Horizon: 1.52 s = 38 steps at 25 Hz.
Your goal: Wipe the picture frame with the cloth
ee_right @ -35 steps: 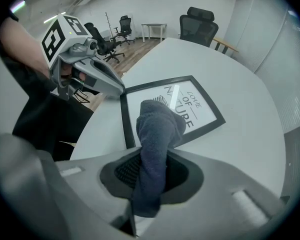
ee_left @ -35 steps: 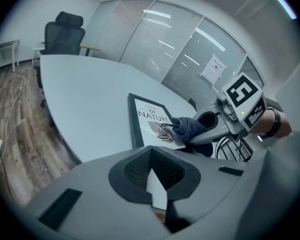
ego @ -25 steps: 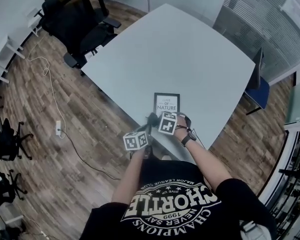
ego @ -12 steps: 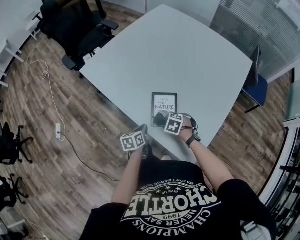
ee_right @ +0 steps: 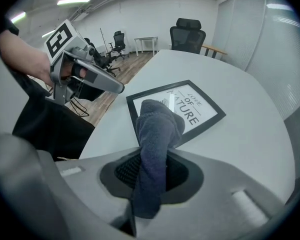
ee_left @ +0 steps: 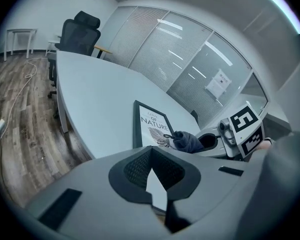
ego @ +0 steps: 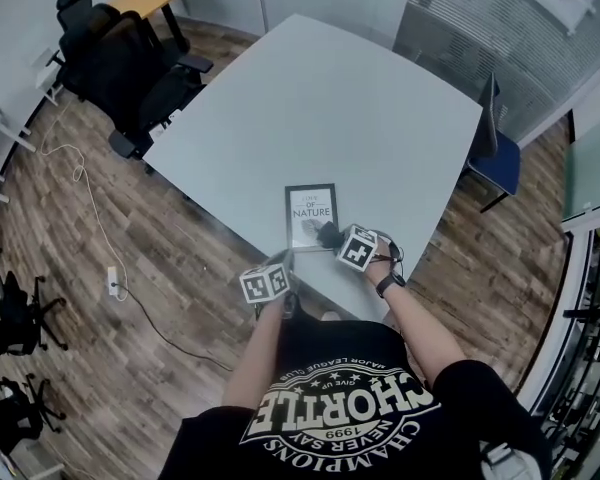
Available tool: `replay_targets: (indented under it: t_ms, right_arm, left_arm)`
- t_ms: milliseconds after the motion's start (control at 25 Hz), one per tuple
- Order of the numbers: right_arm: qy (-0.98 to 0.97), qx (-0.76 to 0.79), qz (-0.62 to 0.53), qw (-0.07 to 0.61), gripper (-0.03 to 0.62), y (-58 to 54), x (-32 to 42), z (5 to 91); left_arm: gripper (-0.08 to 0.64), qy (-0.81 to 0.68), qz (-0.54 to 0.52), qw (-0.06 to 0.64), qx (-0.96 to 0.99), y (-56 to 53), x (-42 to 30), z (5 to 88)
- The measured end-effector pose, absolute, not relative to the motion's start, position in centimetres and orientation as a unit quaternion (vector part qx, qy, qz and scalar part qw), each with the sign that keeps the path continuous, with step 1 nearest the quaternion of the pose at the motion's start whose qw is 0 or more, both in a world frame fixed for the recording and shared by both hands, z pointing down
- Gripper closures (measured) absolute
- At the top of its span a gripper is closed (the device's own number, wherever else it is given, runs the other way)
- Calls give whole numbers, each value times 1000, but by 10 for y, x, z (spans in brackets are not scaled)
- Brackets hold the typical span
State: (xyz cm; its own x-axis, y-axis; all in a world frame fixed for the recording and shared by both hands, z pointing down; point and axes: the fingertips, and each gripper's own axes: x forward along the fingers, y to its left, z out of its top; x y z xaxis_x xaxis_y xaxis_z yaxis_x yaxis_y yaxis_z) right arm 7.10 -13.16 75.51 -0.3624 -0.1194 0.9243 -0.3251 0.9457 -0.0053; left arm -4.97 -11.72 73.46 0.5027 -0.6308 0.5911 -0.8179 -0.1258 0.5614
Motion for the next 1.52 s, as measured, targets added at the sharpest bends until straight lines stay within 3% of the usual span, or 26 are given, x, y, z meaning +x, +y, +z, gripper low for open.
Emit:
replay_targets:
  t_ms: [400, 560, 720, 1080, 1520]
  right_arm:
    - [-831, 186, 124, 509, 518, -123, 80, 753]
    - [-883, 248, 115, 381, 520, -128, 66, 701]
    - [-907, 337, 54, 247, 518, -153, 67, 610]
    - [-901, 421, -42, 91, 520, -143, 93, 445]
    - [-872, 487, -31, 39, 522, -135, 134, 407]
  left_arm:
    - [555, -490, 91, 410, 764, -111, -30, 702]
    - [555, -485, 63, 378, 786, -122, -23, 661]
    - [555, -507, 48, 285, 812, -144, -26, 597]
    - [555, -558, 33, 104, 823, -142, -23, 464]
    - [555, -569, 10, 44, 821, -121, -1, 418]
